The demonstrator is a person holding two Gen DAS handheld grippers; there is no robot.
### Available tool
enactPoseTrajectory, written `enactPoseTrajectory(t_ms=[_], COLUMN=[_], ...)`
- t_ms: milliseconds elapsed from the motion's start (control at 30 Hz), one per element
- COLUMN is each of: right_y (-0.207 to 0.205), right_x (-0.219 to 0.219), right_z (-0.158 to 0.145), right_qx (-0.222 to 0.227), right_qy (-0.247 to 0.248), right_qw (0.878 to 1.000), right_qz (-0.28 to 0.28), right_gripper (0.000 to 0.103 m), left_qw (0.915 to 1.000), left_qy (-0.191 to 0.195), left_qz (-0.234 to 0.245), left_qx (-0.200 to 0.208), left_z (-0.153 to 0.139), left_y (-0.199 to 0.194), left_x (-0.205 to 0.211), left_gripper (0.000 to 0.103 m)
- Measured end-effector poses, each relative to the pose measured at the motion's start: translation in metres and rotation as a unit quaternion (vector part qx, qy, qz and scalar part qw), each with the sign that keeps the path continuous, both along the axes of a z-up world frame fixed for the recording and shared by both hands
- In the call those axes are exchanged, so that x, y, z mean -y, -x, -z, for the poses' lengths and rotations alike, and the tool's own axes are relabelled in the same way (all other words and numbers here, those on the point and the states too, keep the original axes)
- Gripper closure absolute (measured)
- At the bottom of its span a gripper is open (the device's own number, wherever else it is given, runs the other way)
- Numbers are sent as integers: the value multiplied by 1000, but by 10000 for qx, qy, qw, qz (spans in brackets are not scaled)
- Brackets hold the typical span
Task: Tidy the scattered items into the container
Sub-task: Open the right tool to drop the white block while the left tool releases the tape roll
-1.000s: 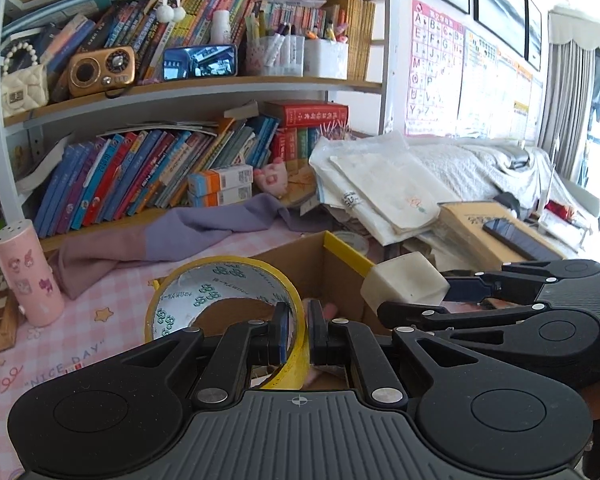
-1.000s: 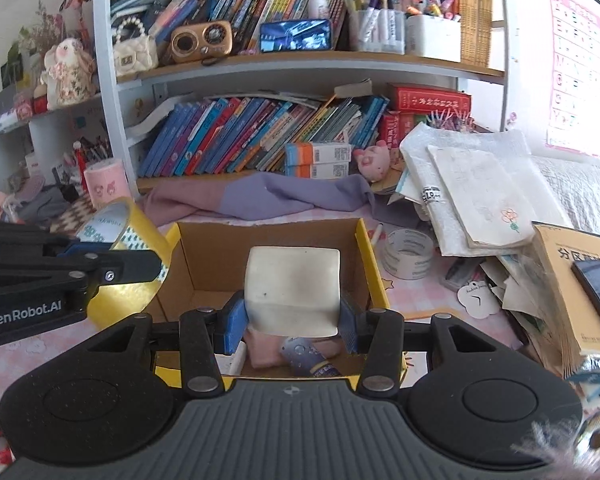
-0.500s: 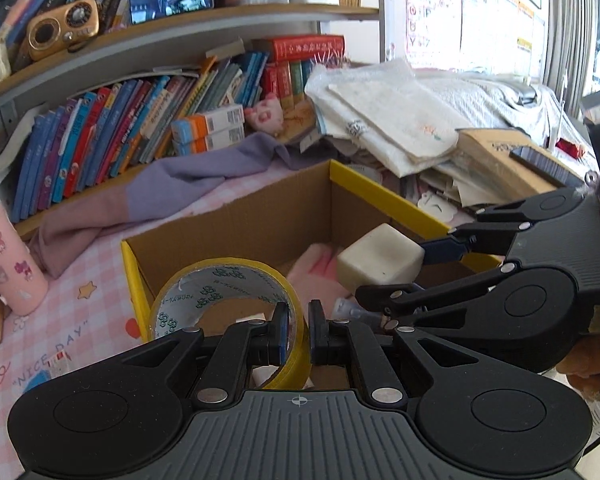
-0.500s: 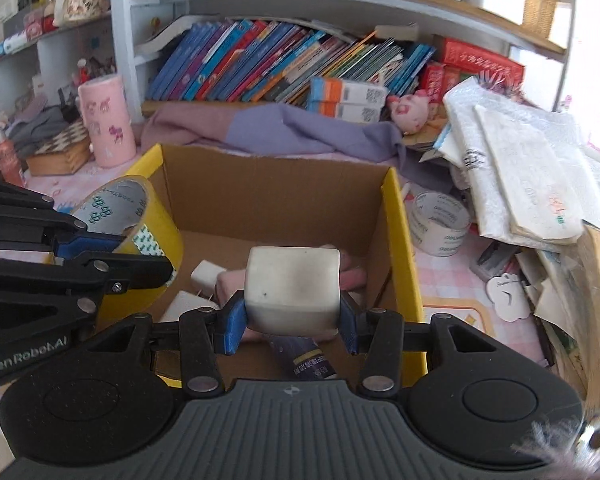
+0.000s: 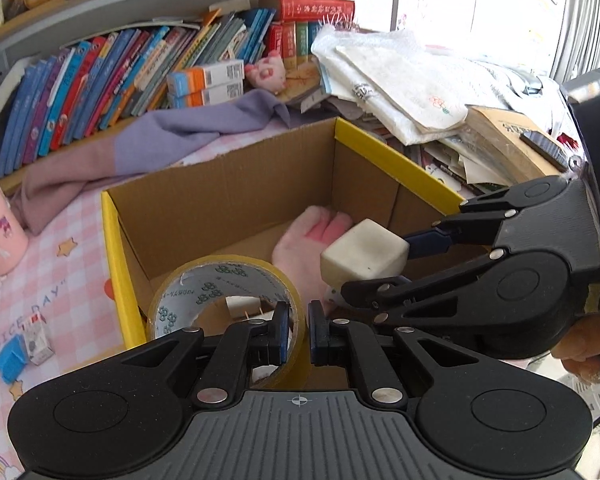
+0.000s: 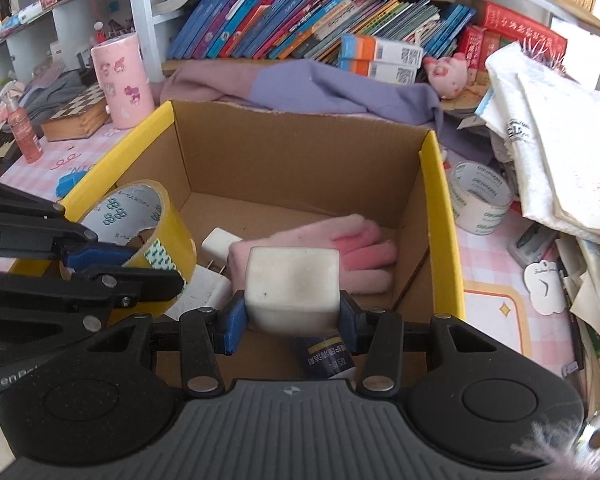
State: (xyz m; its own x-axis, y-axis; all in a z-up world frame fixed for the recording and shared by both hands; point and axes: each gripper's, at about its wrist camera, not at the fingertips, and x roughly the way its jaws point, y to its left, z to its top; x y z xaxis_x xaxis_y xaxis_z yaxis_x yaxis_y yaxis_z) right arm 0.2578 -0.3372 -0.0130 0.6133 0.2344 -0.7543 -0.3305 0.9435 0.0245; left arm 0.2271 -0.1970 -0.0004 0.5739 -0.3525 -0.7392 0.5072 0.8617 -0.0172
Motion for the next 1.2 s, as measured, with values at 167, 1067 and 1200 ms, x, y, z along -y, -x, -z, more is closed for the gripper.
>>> enactPoseTrajectory(t_ms=[167,1067,1200], right_y=[-6,2,15], right_x=[0,7,7], right_z=[4,-30,-38], right_qx=[-191,463,779], right_qy=[-47,-403,-332], right_qw=[9998,9978,9960], right_qz=[-53,242,283], right_gripper=[59,43,40], left_qw=[9996,9900,9874], left_qy=[166,371,436], left_qz=[-91,-1050,-1144], left_qx=[-191,869,1000], left_z=[5,-32,-40], left_y=[-2,18,29], left_x=[-4,-27,-29], left_gripper=[90,27,21])
